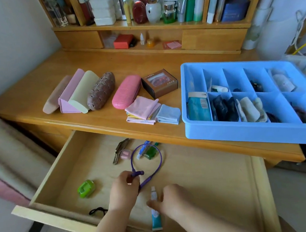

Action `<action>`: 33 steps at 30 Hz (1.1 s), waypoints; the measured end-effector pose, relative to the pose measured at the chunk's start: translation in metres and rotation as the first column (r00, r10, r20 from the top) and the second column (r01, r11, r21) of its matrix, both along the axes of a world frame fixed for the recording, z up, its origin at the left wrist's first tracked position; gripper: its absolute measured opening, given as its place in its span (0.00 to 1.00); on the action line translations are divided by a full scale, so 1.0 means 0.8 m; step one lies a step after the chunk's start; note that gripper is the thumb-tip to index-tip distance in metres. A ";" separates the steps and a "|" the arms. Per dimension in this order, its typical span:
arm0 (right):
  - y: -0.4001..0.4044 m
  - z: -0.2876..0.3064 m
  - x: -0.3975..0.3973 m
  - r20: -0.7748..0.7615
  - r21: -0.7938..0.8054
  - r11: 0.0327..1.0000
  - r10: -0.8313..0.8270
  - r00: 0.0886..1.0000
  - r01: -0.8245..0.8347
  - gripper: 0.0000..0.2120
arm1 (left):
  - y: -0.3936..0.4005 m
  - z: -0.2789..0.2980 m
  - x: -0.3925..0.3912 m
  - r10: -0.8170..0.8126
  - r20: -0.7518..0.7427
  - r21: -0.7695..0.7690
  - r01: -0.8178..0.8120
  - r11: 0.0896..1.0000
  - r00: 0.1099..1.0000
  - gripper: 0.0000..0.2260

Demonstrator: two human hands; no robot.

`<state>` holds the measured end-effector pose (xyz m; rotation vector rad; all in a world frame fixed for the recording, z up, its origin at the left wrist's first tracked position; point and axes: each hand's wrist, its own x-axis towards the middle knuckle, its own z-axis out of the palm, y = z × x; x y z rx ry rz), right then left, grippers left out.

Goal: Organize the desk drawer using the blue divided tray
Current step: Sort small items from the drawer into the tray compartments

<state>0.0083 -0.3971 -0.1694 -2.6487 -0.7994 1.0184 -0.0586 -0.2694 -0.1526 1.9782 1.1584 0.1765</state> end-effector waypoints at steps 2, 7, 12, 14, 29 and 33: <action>0.019 -0.010 -0.004 0.112 -0.093 0.986 0.151 0.982 -0.141 0.23 | 0.000 0.000 -0.001 0.006 -0.001 -0.048 -0.006 0.999 1.000 0.01; -0.003 -0.004 0.011 0.226 -0.036 0.987 0.162 0.961 -0.158 0.16 | -0.004 0.002 -0.003 -0.087 0.000 -0.085 0.087 0.993 0.996 0.06; -0.085 0.070 0.037 0.015 0.328 0.942 0.068 0.998 -0.069 0.13 | -0.015 0.000 -0.004 -0.230 -0.069 0.029 0.233 0.972 0.971 0.07; -0.110 0.120 0.043 0.010 0.531 0.846 0.051 0.999 -0.049 0.12 | -0.020 -0.004 -0.004 -0.291 -0.098 0.072 0.298 0.952 0.952 0.07; -0.039 0.266 0.329 0.425 0.223 0.945 -0.315 0.849 0.239 0.12 | -0.021 -0.003 0.013 -0.509 -0.284 0.143 0.561 0.815 0.812 0.12; -0.018 0.249 0.333 0.403 0.483 0.840 -0.462 0.790 0.245 0.13 | -0.017 -0.005 0.014 -0.527 -0.283 0.139 0.578 0.804 0.802 0.12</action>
